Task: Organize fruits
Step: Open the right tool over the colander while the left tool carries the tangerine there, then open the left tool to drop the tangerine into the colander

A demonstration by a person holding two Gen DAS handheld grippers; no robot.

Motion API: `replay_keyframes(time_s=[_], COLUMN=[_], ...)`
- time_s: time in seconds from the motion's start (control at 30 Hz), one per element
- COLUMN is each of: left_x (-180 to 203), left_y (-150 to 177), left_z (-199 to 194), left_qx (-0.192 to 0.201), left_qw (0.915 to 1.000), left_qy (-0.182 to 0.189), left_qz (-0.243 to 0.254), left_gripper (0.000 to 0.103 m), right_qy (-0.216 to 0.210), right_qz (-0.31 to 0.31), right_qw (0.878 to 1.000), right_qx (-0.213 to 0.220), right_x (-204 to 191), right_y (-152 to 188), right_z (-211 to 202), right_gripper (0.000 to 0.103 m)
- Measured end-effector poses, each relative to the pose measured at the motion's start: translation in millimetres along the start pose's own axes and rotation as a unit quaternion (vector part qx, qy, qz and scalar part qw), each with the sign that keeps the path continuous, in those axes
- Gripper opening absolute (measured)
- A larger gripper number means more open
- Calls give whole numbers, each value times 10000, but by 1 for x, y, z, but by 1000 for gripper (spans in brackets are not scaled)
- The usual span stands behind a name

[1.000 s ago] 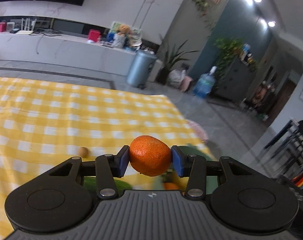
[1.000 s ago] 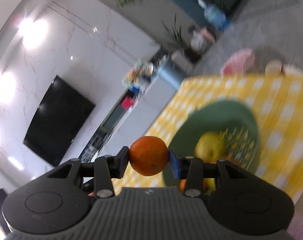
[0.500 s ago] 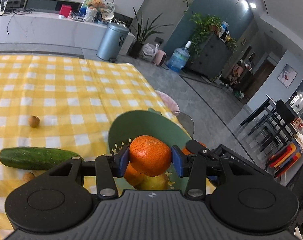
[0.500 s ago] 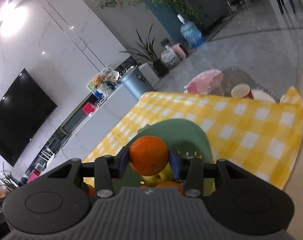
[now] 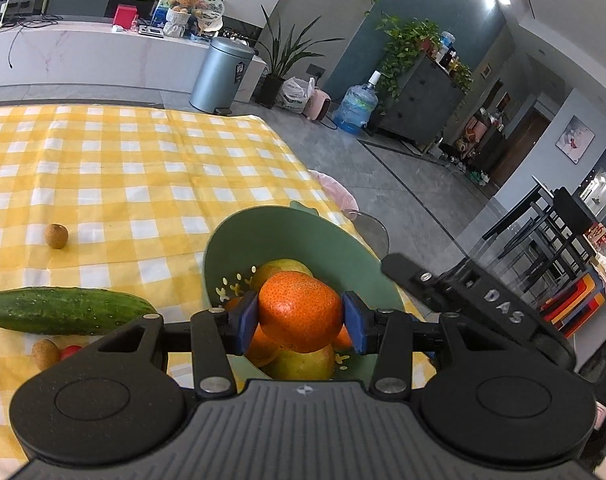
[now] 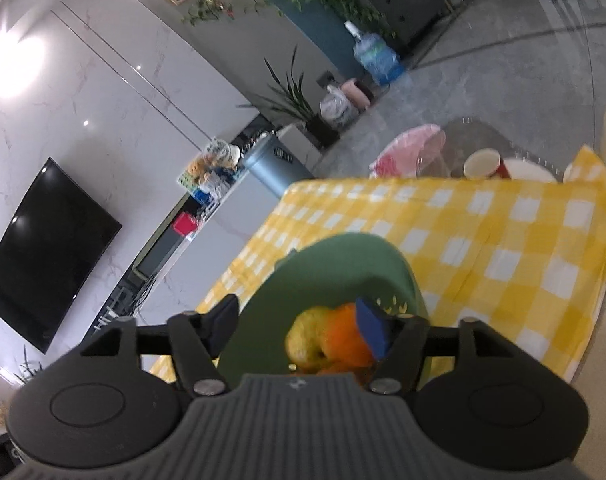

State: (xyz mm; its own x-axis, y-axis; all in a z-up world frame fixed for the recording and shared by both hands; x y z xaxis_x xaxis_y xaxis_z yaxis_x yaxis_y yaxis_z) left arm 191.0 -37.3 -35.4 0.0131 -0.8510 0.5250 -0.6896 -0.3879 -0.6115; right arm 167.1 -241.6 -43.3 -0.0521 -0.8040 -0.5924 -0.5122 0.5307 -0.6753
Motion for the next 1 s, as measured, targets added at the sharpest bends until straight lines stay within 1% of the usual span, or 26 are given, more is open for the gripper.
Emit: replay_keyframes(time_s=[0.03, 0.07, 0.1, 0.13, 0.2, 0.27, 0.33, 0.4, 0.57, 0.63, 0.8, 1.0], left_x=[2, 3, 5, 7, 12, 17, 21, 24, 29, 31, 32, 33], left_y=[1, 2, 3, 4, 7, 10, 13, 15, 18, 18, 15, 14], left_z=[1, 3, 6, 8, 15, 21, 27, 34, 50, 52, 54, 55], left_qx=[-13, -35, -55, -72, -133, -204, -279, -375, -576, -566, -411, -396], left_qw=[10000, 10000, 10000, 9999, 9996, 9990, 9982, 9976, 9970, 9972, 9979, 9981], left_qy=[14, 36, 61, 106, 247, 385, 526, 583, 471, 412, 215, 218], left_qz=[5, 12, 13, 9, 37, 32, 52, 68, 210, 277, 441, 425], left_gripper=[51, 51, 51, 51, 51, 51, 51, 51, 51, 51, 51, 51], right_qy=[26, 47, 52, 64, 105, 178, 255, 360, 430, 406, 334, 310], right_qz=[-34, -67, -92, -123, -186, -222, -222, -199, -93, -95, 14, 96], right_qw=[10000, 9998, 9996, 9993, 9984, 9972, 9958, 9948, 9953, 9961, 9966, 9970], right_qx=[74, 158, 245, 340, 524, 695, 848, 930, 857, 780, 751, 706], right_x=[0, 0, 0, -1, -1, 0, 2, 5, 12, 13, 16, 18], right_y=[-1, -3, -5, -7, -11, -14, -16, -19, -20, -19, -19, -18], right_z=[-3, -5, -7, -10, -15, -19, -23, -26, -25, -23, -23, -22], right_gripper=[75, 82, 86, 87, 95, 99, 99, 99, 99, 99, 99, 99])
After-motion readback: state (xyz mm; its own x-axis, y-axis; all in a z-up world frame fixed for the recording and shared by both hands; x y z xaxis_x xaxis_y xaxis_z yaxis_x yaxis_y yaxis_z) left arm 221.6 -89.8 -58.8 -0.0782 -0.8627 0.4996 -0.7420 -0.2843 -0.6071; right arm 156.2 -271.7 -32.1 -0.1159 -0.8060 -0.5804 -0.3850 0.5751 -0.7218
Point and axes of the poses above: each gripper's, at about its wrist camera, not at the fingertips, and z roughly the way its jaws point, x to its right, y to its underside, the point moved 6 cm from there along z, roughly the way its jaws point, and after that the axes turned 7 degrees about -z, right-handed, at the moved point
